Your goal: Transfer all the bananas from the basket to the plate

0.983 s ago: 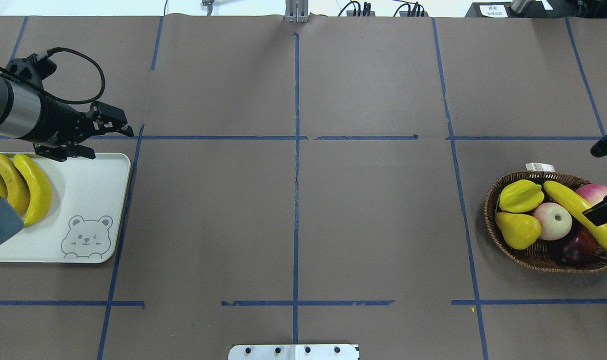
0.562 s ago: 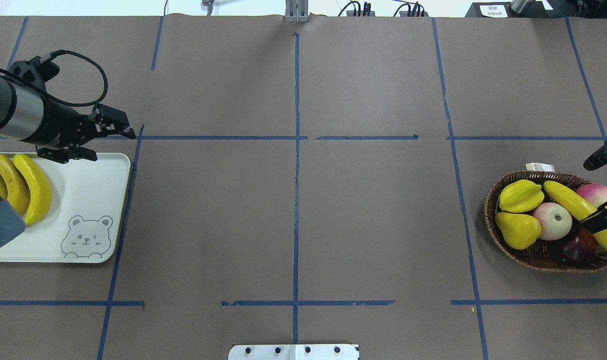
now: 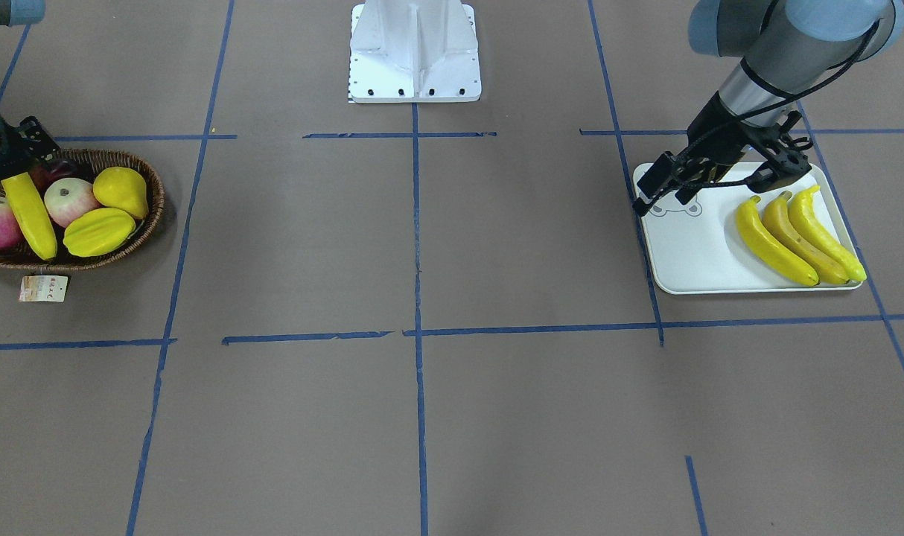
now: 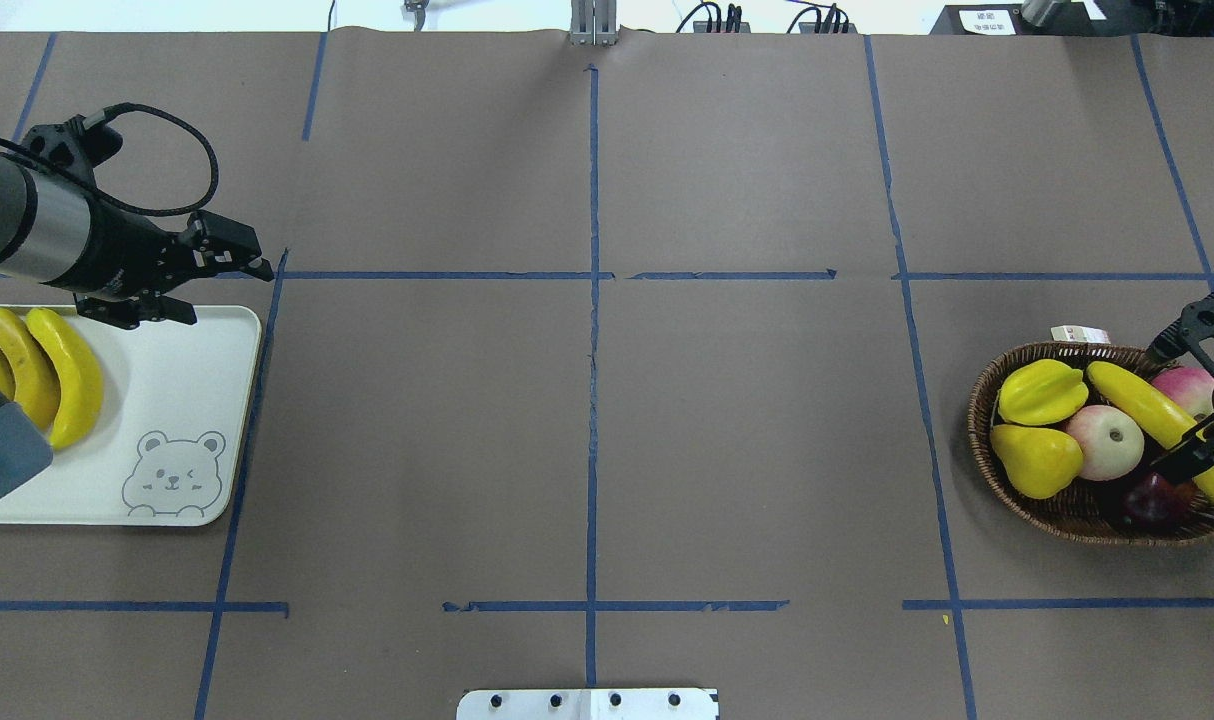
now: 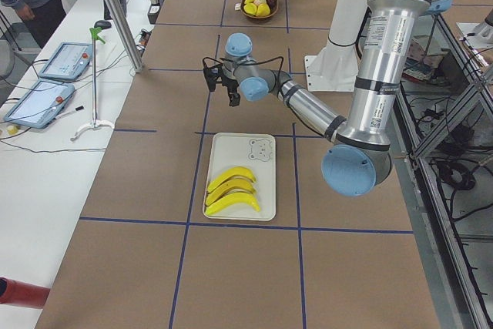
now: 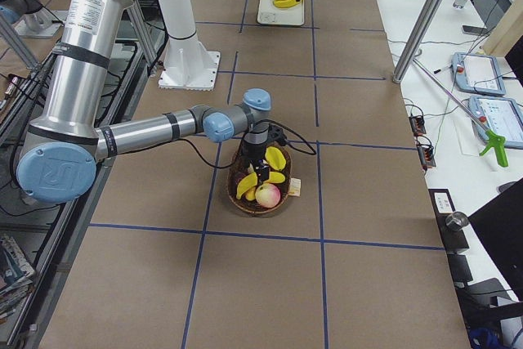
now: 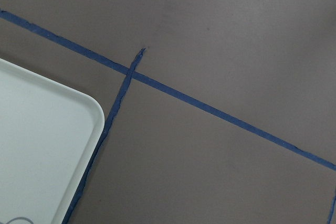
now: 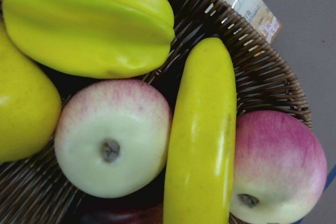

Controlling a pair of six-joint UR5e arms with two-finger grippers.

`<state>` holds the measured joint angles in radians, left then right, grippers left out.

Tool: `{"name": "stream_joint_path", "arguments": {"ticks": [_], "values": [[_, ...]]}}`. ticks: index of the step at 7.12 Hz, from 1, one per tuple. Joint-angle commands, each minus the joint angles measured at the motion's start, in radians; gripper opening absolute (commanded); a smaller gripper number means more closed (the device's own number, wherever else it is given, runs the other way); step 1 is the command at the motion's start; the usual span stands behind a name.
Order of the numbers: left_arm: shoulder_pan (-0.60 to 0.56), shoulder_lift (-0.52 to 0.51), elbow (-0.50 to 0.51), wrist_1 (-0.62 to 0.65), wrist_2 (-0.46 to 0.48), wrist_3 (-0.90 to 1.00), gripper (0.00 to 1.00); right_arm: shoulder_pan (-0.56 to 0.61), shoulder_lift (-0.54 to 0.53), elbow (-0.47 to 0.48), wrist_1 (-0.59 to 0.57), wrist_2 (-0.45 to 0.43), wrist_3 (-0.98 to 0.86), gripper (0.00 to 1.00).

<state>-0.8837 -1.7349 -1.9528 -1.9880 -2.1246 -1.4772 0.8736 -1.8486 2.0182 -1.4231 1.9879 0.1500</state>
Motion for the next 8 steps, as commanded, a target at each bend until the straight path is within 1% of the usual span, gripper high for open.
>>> {"name": "stream_joint_path", "arguments": {"ticks": [1, 3, 4, 5, 8], "values": [[0.0, 0.0, 0.0, 0.0, 0.0, -0.002, 1.0, -0.015, 0.0, -0.019, -0.002, -0.007, 0.0, 0.86], [0.0, 0.0, 0.002, 0.0, 0.0, 0.0, 1.0, -0.021, -0.003, -0.019, -0.01, -0.021, -0.001, 0.82], [0.0, 0.0, 0.002, 0.0, 0.0, 0.0, 1.0, -0.024, -0.006, -0.019, -0.011, -0.037, -0.001, 0.77], [0.0, 0.0, 0.002, 0.0, 0.0, 0.0, 1.0, -0.033, -0.006, -0.024, -0.013, -0.056, -0.001, 0.66], [0.002, 0.0, 0.002, 0.0, 0.0, 0.0, 1.0, -0.036, -0.006, -0.027, -0.013, -0.06, -0.003, 0.42]]}}
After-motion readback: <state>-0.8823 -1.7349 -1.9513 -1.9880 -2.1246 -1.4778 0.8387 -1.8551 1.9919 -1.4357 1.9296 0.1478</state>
